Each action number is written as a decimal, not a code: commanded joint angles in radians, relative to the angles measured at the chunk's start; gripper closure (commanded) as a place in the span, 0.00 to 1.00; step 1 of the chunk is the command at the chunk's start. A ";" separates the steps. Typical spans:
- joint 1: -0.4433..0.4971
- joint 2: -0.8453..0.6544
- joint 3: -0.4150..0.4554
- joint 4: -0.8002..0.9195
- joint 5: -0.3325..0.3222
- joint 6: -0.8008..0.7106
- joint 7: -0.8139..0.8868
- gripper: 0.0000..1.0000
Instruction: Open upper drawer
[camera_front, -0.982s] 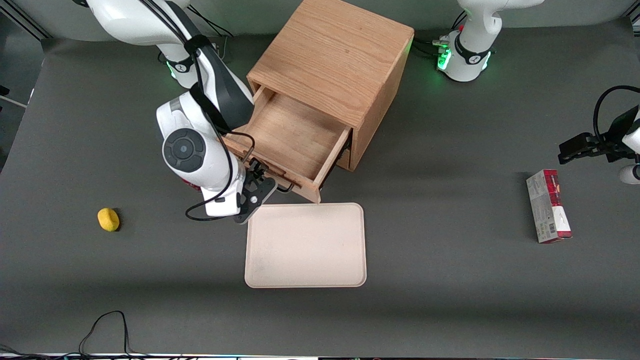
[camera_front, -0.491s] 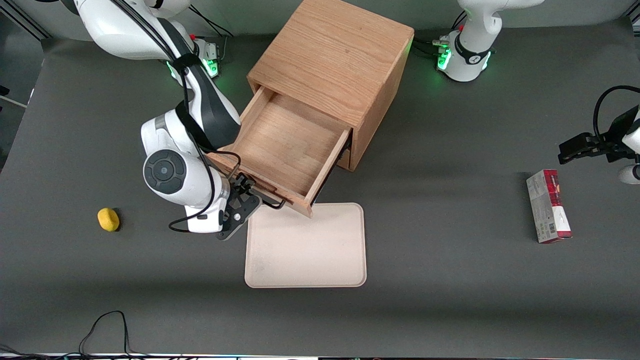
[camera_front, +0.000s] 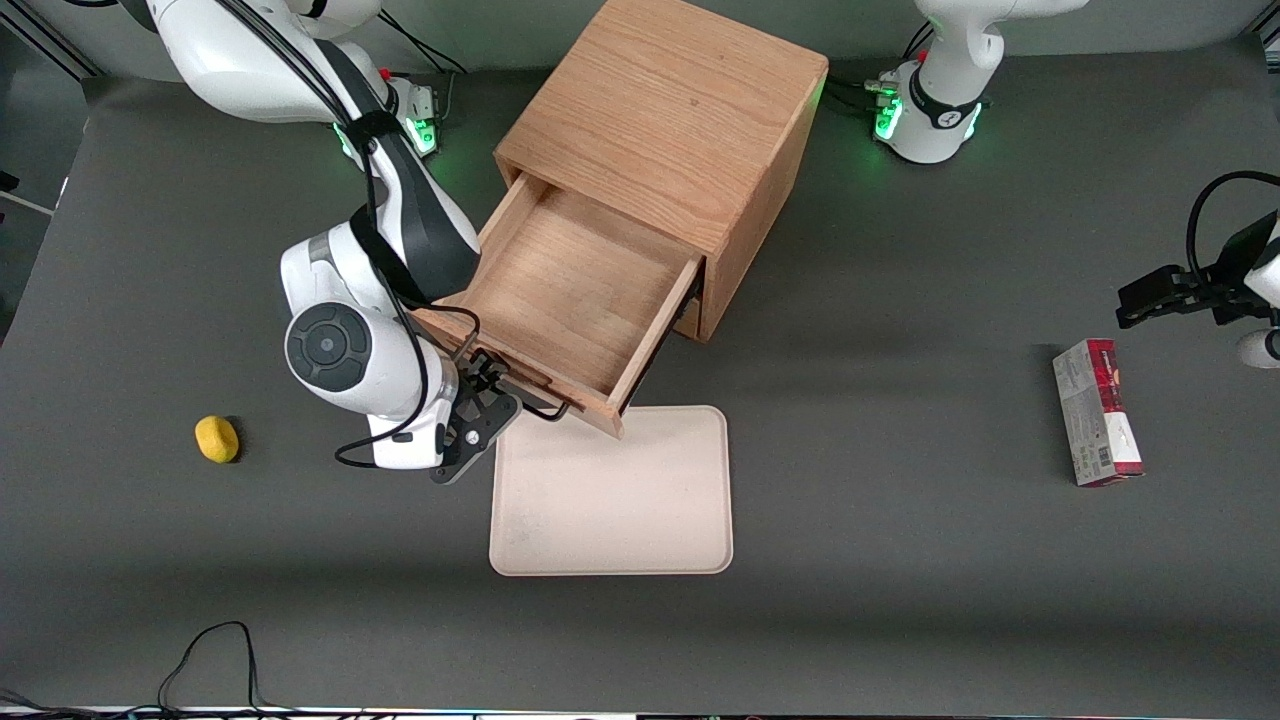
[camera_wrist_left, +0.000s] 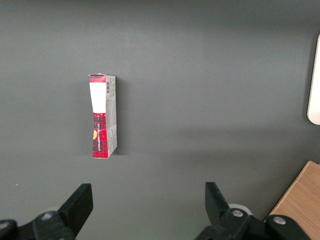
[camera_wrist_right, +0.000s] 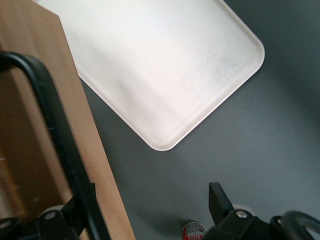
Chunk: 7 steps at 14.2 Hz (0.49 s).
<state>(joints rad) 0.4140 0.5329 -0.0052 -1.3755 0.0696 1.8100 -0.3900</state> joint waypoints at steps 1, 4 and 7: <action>-0.008 0.013 0.002 0.133 -0.011 -0.092 -0.001 0.00; -0.009 -0.007 0.001 0.196 -0.016 -0.145 0.002 0.00; -0.012 -0.045 -0.021 0.243 -0.016 -0.219 0.058 0.00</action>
<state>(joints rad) 0.4064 0.5124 -0.0133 -1.1702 0.0684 1.6456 -0.3795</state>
